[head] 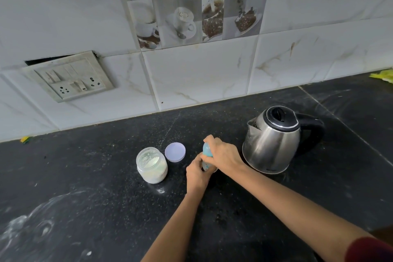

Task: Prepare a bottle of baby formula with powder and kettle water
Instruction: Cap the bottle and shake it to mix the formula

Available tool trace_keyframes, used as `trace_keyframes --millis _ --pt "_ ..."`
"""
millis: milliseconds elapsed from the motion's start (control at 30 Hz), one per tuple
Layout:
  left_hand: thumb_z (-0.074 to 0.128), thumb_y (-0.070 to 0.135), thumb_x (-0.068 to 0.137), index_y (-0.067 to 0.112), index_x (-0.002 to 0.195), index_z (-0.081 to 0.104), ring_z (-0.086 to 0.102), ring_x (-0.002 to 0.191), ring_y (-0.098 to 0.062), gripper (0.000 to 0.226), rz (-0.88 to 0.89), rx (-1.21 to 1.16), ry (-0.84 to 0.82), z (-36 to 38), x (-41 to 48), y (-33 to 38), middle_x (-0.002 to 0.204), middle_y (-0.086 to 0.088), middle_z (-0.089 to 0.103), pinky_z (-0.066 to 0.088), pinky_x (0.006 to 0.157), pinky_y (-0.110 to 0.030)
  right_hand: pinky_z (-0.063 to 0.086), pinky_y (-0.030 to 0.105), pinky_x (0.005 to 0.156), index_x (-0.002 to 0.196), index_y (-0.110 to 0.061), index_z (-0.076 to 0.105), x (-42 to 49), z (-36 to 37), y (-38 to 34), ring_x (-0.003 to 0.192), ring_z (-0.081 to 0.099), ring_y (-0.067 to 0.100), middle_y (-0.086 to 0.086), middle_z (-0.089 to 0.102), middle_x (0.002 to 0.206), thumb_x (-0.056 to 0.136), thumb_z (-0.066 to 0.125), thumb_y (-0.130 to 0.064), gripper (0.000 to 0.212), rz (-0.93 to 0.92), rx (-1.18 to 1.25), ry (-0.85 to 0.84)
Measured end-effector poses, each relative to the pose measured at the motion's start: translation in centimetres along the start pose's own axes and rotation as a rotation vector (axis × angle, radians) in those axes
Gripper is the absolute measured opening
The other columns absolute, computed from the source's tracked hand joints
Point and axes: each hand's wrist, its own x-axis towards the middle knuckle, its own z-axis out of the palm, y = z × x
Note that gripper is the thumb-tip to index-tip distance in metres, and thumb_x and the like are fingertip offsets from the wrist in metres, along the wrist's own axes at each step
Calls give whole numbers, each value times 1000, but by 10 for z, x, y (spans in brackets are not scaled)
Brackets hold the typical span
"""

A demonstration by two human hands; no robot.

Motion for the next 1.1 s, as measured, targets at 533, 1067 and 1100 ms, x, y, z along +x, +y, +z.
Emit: trace_keyframes --millis 533,1067,1100 --pt "57 53 67 27 112 50 57 87 4 52 140 5 -249 -29 6 24 98 10 59 44 73 -11 50 17 74 117 -31 57 31 -70 51 79 59 -3 -17 63 100 85 73 -32 36 -316 629 -393" --pt "73 36 69 20 96 47 60 79 -11 41 20 232 -14 -16 -13 57 90 4 60 53 70 -31 46 36 62 79 -20 55 15 -45 28 73 60 16 -3 63 79 84 50 -61 41 151 331 -119" --pt "72 39 68 20 96 45 60 78 -14 43 22 295 3 -16 -13 59 90 3 61 53 69 -33 43 32 58 79 -21 54 14 -45 23 71 59 15 -3 62 78 84 45 -64 45 220 258 -115"
